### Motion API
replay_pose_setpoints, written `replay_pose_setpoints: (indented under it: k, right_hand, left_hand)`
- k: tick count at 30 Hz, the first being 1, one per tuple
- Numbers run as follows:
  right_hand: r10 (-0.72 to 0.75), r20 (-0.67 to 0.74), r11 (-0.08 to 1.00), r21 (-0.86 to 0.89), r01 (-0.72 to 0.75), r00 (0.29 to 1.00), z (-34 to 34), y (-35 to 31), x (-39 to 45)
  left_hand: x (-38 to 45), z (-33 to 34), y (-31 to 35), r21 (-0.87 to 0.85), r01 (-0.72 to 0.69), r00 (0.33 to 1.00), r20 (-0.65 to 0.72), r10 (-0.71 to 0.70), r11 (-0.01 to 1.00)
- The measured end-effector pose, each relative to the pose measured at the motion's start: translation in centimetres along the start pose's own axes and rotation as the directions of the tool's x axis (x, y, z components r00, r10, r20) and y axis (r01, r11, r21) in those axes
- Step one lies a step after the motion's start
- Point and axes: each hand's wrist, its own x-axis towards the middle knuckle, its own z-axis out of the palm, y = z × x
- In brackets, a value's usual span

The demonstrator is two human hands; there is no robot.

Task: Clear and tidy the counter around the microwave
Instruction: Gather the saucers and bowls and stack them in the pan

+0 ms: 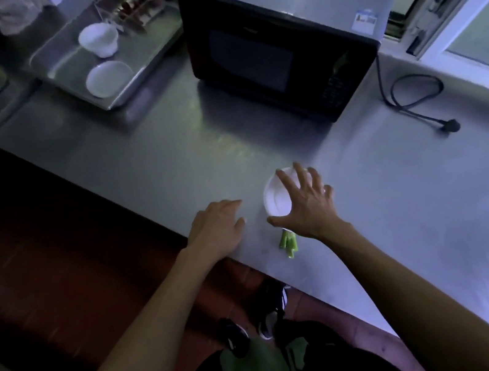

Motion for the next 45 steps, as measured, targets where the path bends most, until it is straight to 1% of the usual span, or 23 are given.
replay_pose_setpoints:
  k: [4, 7, 12, 16, 18, 22, 25, 31, 35, 37, 41, 45]
  right_hand:
    - [0.073, 0.009, 0.997, 0.016, -0.073, 0.997, 0.5, 4.1, 0.8]
    - [0.125, 0.029, 0.992, 0.029, -0.126, 0.992, 1.1, 7.0, 1.2]
    - [0.190, 0.052, 0.977, 0.083, -0.194, 0.980, 1.7, 10.4, 1.5]
    - [0.206, 0.066, 0.971, 0.109, -0.212, 0.976, 2.6, 11.9, 1.7]
    - [0.208, 0.071, 0.968, 0.125, -0.216, 0.975, 3.0, 12.4, 2.0]
    - [0.207, 0.082, 0.966, 0.141, -0.217, 0.975, 3.4, 12.6, 2.8]
    - [0.189, 0.078, 0.967, 0.159, -0.200, 0.979, 3.4, 12.1, 3.4]
    - [0.131, 0.084, 0.981, 0.135, -0.142, 0.988, 3.0, 9.8, 4.5]
    - [0.076, 0.089, 0.991, 0.107, -0.085, 0.993, 2.5, 6.3, 5.4]
    - [0.047, 0.082, 0.994, 0.098, -0.055, 0.996, 2.3, 3.7, 6.0]
    - [-0.005, 0.085, 0.997, 0.076, -0.002, 0.996, 1.7, -3.0, 7.2]
    - [-0.020, 0.083, 0.999, 0.038, 0.017, 0.996, 1.2, -10.2, 8.2]
  left_hand:
    - [3.9, 2.2, 3.2, 0.062, -0.034, 0.998, 0.051, 0.031, 0.997]
    - [5.8, 3.9, 5.8, 0.080, -0.069, 0.997, 0.049, 0.065, 0.994]
    - [8.2, 6.7, 8.7, 0.167, -0.062, 0.998, 0.031, 0.057, 0.984]
    - [9.6, 8.1, 10.1, 0.231, -0.056, 0.998, 0.042, 0.048, 0.971]
    - [9.9, 8.4, 10.8, 0.230, -0.045, 0.998, 0.050, 0.034, 0.972]
    - [10.0, 8.3, 11.0, 0.164, -0.017, 0.997, 0.082, 0.004, 0.986]
    - [10.0, 7.6, 9.9, 0.136, -0.012, 0.998, 0.062, 0.003, 0.991]
    - [9.4, 5.5, 6.6, 0.071, -0.040, 0.999, -0.028, 0.042, 0.997]
    - [8.2, 3.3, 3.1, 0.003, -0.035, 0.991, -0.128, 0.036, 0.999]
    - [7.5, 2.0, 0.6, -0.041, -0.020, 0.986, -0.167, 0.013, 0.999]
    - [6.5, -0.9, -5.9, -0.093, -0.005, 0.980, -0.199, -0.014, 0.996]
    - [5.3, -4.1, -12.7, -0.141, -0.006, 0.972, -0.231, -0.028, 0.990]
